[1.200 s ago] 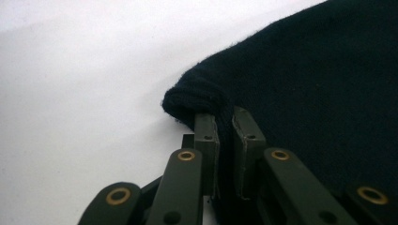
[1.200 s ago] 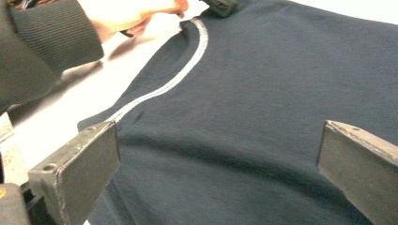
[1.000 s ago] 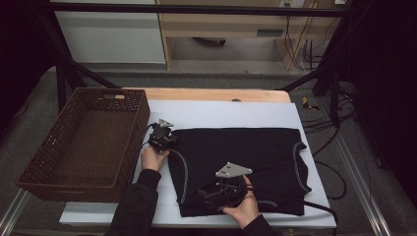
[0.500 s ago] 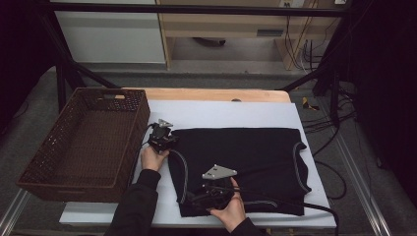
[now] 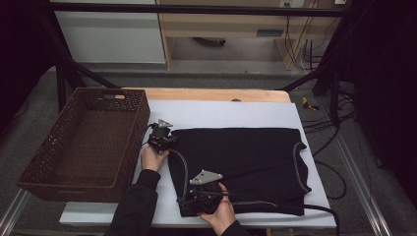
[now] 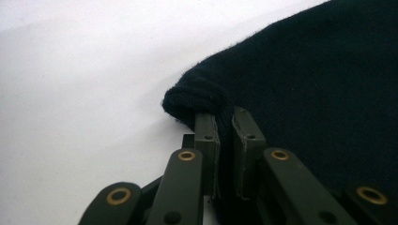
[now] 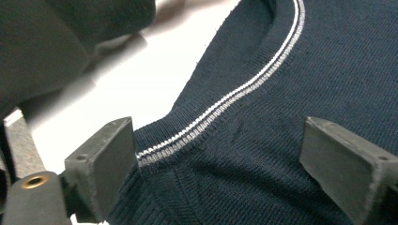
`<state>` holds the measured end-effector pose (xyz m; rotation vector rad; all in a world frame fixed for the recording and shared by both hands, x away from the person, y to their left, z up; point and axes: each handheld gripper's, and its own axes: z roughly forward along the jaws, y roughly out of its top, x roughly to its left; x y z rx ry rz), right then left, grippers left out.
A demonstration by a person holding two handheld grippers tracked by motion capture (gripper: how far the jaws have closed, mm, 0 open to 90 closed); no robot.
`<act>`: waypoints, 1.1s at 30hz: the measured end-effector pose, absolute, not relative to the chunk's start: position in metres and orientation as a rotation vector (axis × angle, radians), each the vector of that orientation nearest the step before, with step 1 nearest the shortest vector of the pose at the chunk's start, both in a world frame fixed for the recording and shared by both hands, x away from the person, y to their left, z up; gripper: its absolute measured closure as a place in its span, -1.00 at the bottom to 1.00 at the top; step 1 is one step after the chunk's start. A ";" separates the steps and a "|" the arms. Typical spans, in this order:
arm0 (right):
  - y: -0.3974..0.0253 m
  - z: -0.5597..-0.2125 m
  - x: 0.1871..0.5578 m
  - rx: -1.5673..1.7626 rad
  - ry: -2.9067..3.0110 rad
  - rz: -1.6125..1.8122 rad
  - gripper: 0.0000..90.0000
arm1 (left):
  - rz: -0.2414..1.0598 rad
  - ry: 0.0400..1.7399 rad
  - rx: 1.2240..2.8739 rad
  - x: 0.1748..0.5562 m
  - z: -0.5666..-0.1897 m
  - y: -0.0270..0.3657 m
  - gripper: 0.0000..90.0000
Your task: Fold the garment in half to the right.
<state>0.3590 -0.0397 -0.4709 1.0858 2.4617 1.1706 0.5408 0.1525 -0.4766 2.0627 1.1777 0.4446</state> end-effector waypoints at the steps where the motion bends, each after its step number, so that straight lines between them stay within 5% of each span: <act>1: -0.038 -0.471 0.358 1.083 2.459 1.159 -0.66 | 0.442 1.178 2.062 0.541 -0.477 0.153 0.81; 21: -0.009 -0.483 0.342 0.948 2.447 1.001 -0.34 | 0.443 1.190 2.054 0.541 -0.476 0.153 0.81; 33: -0.014 -0.476 0.342 0.901 2.459 0.923 0.41 | 0.445 1.207 2.088 0.542 -0.472 0.148 0.83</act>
